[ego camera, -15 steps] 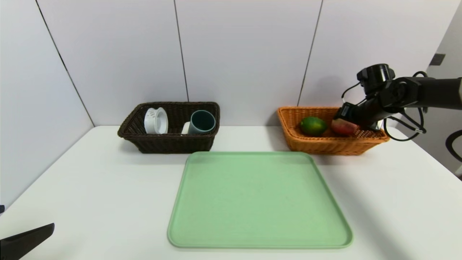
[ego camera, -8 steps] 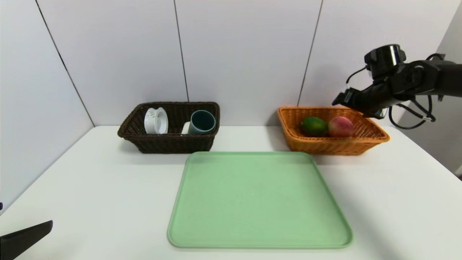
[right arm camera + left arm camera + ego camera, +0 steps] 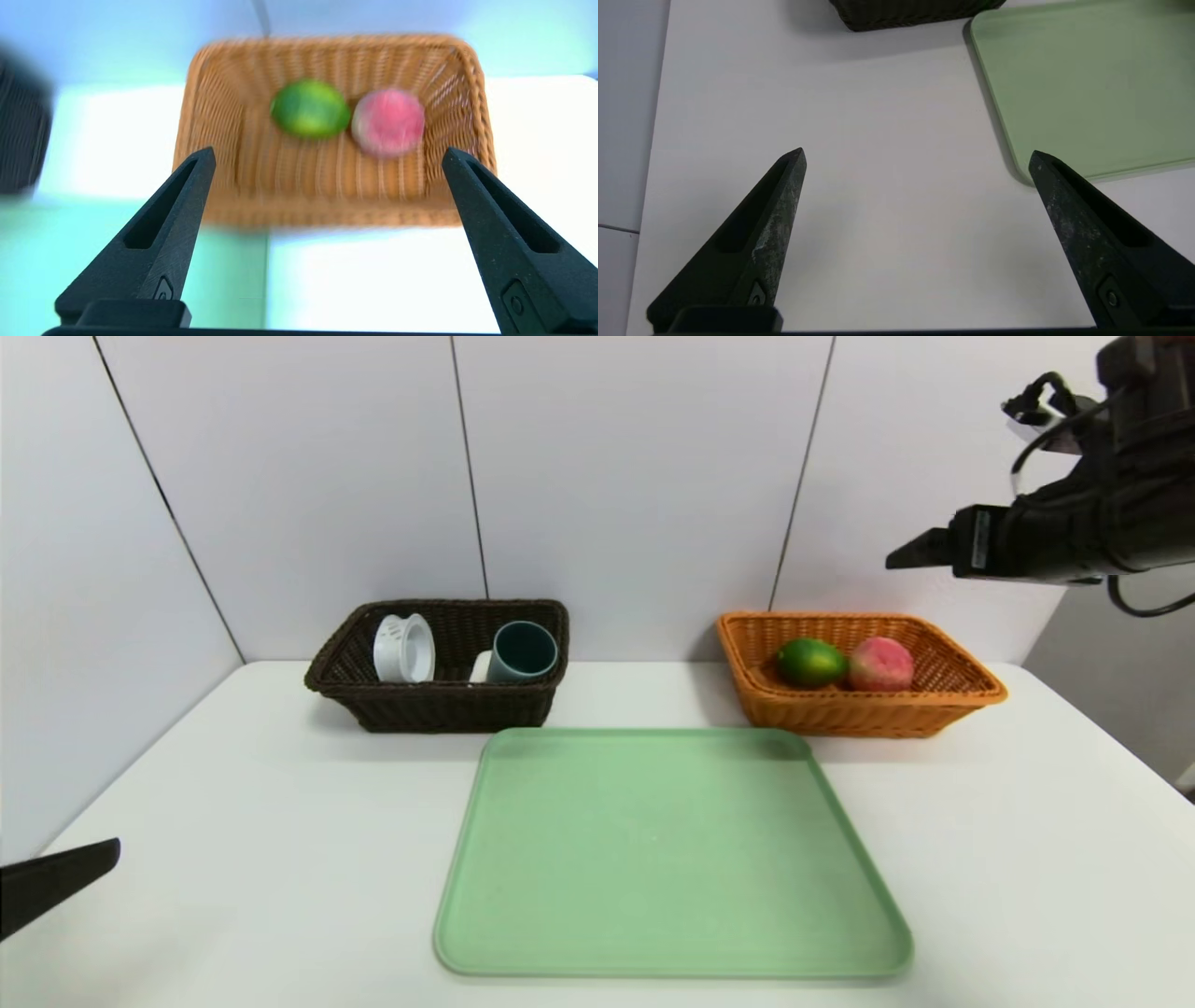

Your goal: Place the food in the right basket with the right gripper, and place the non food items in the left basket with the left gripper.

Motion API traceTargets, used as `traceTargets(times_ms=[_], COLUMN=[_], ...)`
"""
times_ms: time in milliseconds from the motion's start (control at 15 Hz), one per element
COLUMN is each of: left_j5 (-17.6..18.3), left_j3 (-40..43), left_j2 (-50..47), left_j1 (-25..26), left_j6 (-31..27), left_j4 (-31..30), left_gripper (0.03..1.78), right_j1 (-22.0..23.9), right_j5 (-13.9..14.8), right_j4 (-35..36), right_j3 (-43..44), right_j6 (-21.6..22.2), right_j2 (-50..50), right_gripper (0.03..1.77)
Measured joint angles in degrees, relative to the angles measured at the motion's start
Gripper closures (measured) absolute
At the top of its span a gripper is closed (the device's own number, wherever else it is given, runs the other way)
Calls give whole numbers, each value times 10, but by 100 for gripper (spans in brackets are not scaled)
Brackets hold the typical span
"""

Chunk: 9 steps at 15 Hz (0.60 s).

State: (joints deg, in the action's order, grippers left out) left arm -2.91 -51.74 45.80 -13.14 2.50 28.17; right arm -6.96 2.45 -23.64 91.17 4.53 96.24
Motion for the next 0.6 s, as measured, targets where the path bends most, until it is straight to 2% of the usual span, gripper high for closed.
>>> traceTargets(times_ms=[133,267,400,600], left_j5=[0,0,0,1], left_j3=[-34,-47,-48,-26], left_j2=[12,19,15,-29], left_j1=[14,31,56,89], left_j6=[0,1,3,5], left_j4=[4,10,34,48], left_gripper=[12,12,12,12], right_j1=[-7,-10,-11,-7], right_j5=[-37,-53,-54,-22], right_j4=[0,2,2,5], right_j3=[-96,-178,-247,-327], right_j6=[-44,-64,-71,-71], right_j2=[-77,-153,-232,-341], right_gripper=[12,11,11,11])
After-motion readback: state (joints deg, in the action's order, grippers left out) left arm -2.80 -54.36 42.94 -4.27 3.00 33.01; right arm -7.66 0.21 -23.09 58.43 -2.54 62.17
